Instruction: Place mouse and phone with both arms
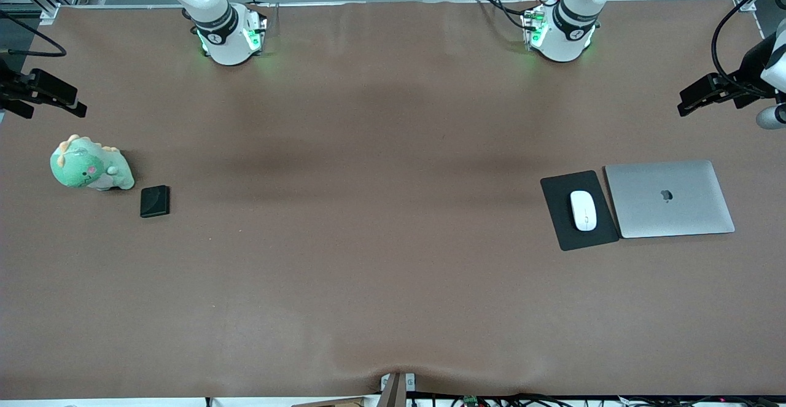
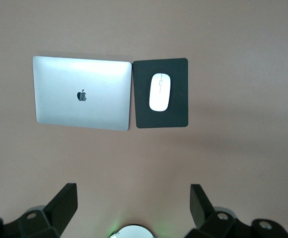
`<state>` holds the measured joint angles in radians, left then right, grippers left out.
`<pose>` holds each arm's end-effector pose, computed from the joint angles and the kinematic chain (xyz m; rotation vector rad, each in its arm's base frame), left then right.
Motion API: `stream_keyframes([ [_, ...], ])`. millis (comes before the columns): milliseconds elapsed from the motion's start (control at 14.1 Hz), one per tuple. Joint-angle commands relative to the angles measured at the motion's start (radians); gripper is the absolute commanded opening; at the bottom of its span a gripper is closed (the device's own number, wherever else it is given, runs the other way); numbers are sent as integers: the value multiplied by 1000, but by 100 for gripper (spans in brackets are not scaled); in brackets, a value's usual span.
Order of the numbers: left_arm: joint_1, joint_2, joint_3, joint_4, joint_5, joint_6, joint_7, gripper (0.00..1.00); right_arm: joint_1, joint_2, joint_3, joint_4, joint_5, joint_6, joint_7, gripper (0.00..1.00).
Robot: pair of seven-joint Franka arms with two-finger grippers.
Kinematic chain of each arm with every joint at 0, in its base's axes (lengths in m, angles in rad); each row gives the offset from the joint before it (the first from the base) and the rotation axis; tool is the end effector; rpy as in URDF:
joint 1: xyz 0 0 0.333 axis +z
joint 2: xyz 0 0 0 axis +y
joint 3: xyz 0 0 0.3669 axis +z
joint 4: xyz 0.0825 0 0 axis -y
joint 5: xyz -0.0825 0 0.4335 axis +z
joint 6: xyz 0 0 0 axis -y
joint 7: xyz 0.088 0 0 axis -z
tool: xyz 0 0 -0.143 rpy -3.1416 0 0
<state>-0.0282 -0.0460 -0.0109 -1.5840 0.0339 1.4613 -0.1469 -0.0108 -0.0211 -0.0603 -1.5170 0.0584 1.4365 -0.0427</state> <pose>0.5726 -0.0174 0.6507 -3.0935 -0.1707 0.1134 0.5793 -0.0327 0.6685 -3.0776 0.0342 0.0861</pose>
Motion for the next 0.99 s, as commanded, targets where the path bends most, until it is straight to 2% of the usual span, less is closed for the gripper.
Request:
stream_keyframes([
  [0,-1,-8,-3,22,-17,-9,-2,100,-8,-19,5,-19,-14,-1,11,100],
  [283,-1,17,-3,44,-16,-9,0,100,3,-17,13,-19,-67,-1,6,100],
  [919,5,31,-1,67,-20,-10,6,100,2,-16,11,-19,-71,-13,14,100],
])
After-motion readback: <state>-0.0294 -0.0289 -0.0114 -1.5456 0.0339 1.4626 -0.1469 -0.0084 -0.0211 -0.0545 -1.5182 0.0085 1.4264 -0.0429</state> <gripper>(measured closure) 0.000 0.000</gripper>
